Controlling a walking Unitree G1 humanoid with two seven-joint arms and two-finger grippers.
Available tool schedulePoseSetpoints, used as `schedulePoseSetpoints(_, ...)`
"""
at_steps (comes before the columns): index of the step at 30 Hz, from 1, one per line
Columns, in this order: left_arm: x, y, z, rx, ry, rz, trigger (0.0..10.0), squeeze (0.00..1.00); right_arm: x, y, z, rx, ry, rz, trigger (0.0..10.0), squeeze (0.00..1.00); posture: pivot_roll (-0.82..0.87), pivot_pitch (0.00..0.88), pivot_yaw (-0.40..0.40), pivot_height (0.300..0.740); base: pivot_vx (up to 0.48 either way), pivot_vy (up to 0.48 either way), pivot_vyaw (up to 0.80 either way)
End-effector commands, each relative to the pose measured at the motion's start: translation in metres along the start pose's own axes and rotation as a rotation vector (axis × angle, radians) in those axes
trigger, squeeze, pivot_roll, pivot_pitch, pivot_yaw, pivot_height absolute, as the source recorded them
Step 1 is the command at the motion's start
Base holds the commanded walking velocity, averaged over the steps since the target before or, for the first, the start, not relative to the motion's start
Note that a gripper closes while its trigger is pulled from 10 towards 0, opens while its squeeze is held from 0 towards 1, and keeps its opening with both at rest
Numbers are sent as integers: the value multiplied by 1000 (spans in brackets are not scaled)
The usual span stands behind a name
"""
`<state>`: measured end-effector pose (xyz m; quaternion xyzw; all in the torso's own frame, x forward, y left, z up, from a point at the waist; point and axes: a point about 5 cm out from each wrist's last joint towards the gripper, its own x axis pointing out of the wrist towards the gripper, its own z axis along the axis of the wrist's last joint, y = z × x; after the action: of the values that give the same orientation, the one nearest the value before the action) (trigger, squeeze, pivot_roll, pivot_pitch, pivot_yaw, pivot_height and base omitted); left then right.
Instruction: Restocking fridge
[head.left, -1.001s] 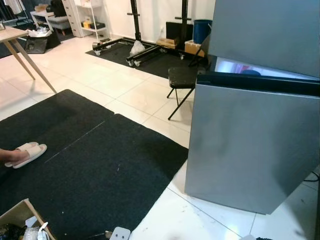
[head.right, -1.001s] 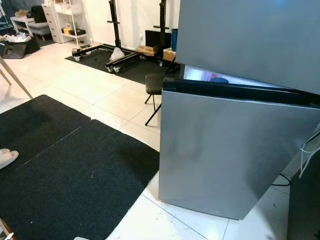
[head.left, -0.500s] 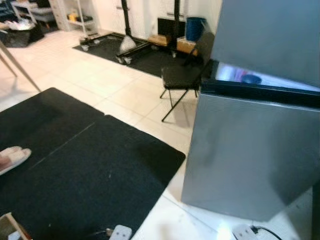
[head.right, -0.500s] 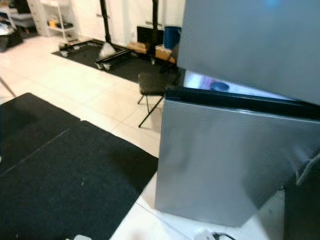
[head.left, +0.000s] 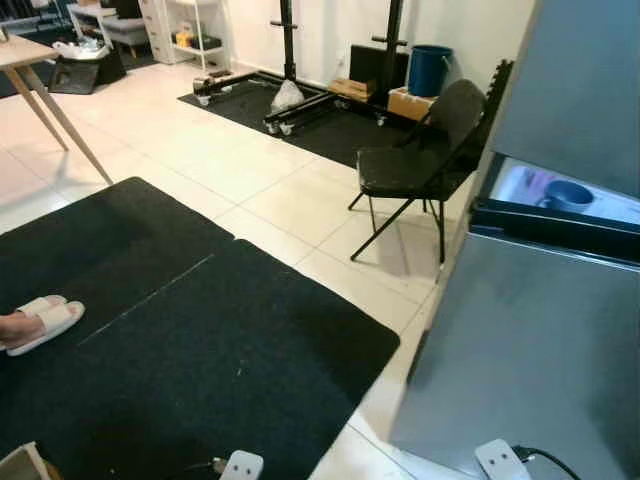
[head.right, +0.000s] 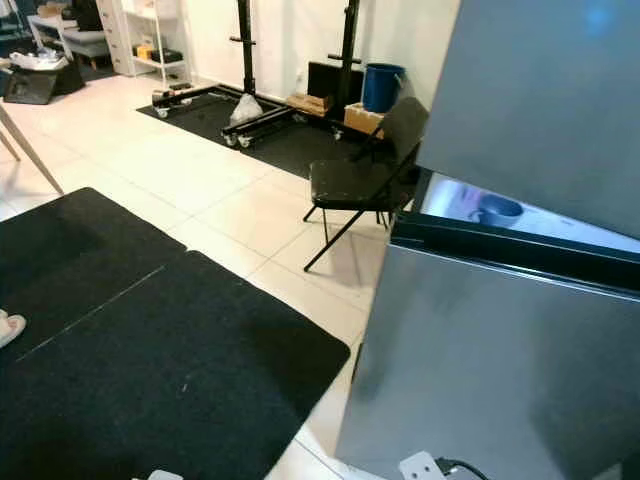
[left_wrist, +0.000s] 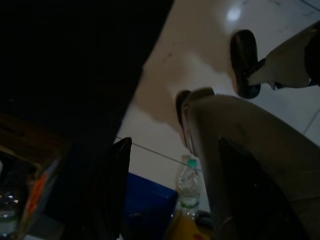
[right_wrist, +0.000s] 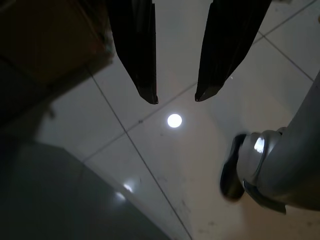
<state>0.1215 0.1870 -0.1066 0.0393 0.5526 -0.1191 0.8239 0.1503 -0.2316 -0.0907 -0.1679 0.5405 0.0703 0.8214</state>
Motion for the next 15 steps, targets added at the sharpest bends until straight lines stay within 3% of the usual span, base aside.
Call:
schedulePoseSetpoints(1, 0, -5, -9, 2, 39, -19, 10000, 0, 0, -5, 6, 34, -29, -25, 10000, 0, -11, 0, -21, 740, 274, 0, 0)
schedulePoseSetpoints(7, 0, -6, -9, 3, 37, -18, 10000, 0, -2, -25, 33, 194, -157, -106, 10000, 0, -18, 0, -18, 740, 259, 0, 0)
schedulePoseSetpoints(10, 0, -5, -8, -8, 27, -10, 10000, 0, -8, -48, 58, 283, -269, -192, 10000, 0, -17, 0, -20, 740, 0, 0, 0)
schedulePoseSetpoints(14, 0, -5, -8, -7, 27, -9, 10000, 0, -11, -56, 65, 301, -297, -226, 10000, 0, -17, 0, -20, 740, 0, 0, 0)
schedulePoseSetpoints(15, 0, -5, -8, -8, 26, -8, 10000, 0, -15, -67, 74, 348, -339, -267, 10000, 0, -11, 0, -26, 740, 0, 0, 0)
